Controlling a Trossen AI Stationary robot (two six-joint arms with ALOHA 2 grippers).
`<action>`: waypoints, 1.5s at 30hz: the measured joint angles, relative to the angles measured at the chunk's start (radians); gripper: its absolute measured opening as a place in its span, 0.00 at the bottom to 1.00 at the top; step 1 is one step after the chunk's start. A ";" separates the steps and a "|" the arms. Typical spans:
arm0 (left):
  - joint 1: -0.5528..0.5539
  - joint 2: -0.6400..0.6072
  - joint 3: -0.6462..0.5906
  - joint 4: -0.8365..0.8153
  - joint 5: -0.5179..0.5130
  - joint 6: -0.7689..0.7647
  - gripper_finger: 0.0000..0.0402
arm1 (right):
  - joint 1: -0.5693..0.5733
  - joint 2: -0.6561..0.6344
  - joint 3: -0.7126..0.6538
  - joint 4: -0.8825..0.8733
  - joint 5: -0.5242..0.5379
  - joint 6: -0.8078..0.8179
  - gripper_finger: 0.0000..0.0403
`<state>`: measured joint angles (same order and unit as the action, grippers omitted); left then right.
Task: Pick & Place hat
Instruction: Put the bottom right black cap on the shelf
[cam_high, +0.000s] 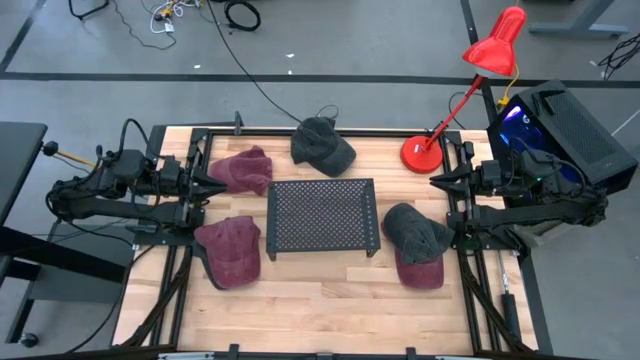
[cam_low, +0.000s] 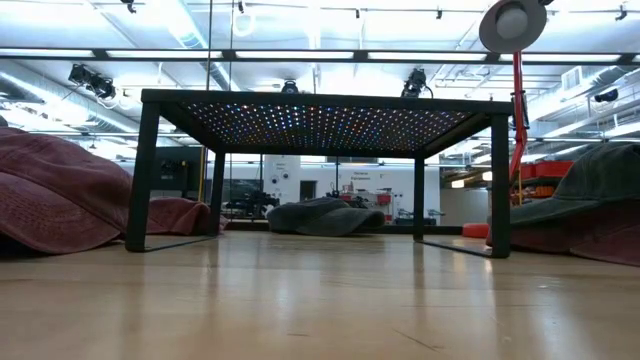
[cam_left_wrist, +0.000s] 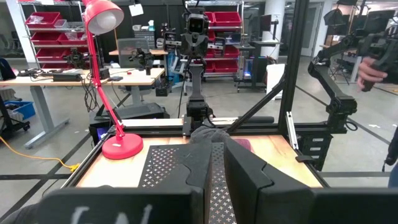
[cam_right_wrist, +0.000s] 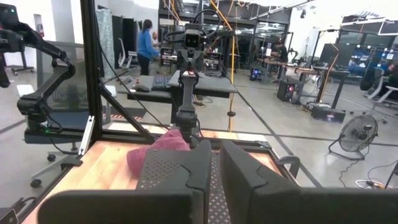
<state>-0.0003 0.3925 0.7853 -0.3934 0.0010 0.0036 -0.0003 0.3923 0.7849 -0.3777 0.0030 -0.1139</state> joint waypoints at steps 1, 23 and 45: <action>0.000 0.000 0.000 0.000 0.000 0.000 0.12 | 0.000 0.000 0.000 0.001 0.000 0.000 0.10; 0.000 0.000 0.000 0.000 0.000 0.000 0.12 | 0.000 0.000 0.000 -0.034 -0.100 0.087 0.10; 0.000 0.000 0.000 0.000 0.000 0.000 0.12 | 0.000 0.000 0.000 -0.059 -0.099 0.129 0.10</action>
<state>-0.0006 0.3924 0.7853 -0.3931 0.0013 0.0036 -0.0002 0.3923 0.7845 -0.4370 -0.0964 0.0147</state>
